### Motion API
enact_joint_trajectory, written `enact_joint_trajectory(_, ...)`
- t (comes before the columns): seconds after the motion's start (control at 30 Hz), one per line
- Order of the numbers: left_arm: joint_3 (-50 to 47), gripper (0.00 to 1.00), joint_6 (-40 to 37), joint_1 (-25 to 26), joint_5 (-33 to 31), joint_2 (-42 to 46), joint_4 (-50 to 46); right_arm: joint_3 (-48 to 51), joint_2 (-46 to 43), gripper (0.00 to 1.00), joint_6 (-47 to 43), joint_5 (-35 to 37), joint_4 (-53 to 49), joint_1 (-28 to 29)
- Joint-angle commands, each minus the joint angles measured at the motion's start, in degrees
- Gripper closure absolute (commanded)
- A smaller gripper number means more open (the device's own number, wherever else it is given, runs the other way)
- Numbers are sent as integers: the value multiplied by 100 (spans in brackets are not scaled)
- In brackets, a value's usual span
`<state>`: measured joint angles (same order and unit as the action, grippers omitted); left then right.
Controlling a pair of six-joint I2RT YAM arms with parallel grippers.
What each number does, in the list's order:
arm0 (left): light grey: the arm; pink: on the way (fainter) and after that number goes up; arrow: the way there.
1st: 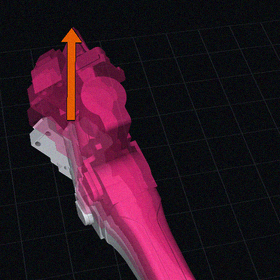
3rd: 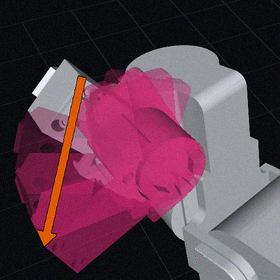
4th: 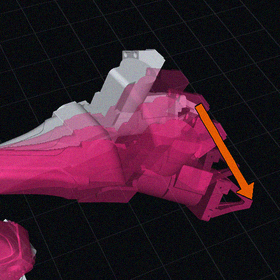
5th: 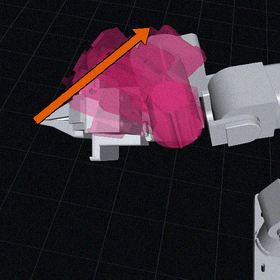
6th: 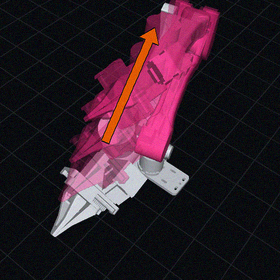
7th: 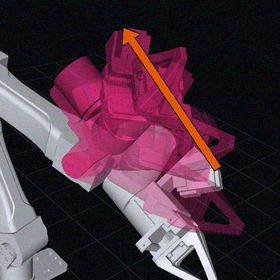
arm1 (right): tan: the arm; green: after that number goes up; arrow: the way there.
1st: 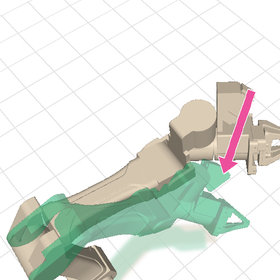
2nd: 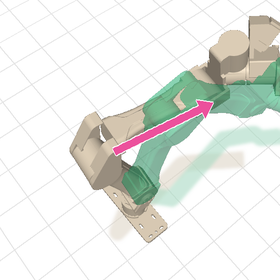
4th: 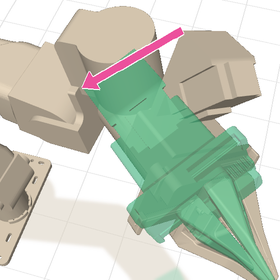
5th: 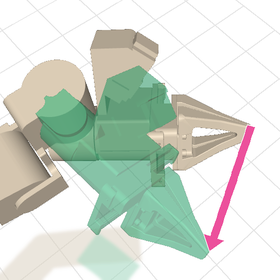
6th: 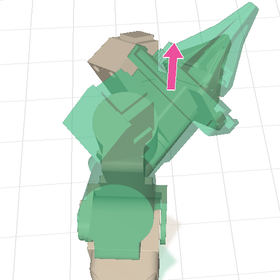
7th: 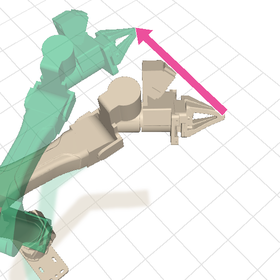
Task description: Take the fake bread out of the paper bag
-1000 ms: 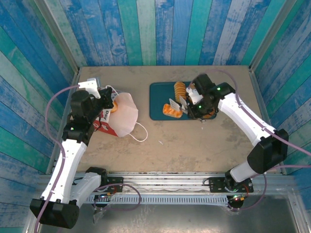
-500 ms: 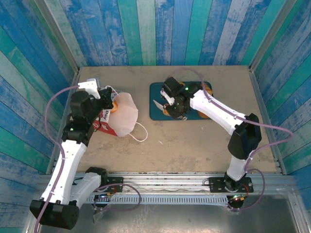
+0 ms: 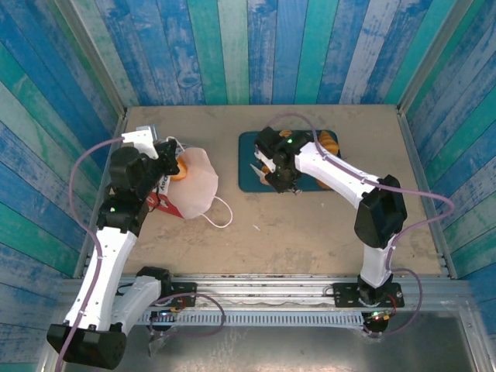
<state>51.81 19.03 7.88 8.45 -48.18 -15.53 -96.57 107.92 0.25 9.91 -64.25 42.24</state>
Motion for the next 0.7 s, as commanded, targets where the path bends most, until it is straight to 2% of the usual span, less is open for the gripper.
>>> enact_joint_trajectory(0.0,47,100,-62,3,-37,83,49,111,-337,70,-524,276,-266,-17)
enact_joint_trajectory(0.33,69,100,-48,3,-1,72,50,354,-757,73,-1504,239,-225,-436)
enact_joint_trajectory(0.47,45,100,-57,3,-93,129,-3,436,-875,73,-1626,-35,-216,-734)
enact_joint_trajectory(0.67,25,100,-48,3,-81,117,51,640,-890,73,-1790,-59,-298,-745)
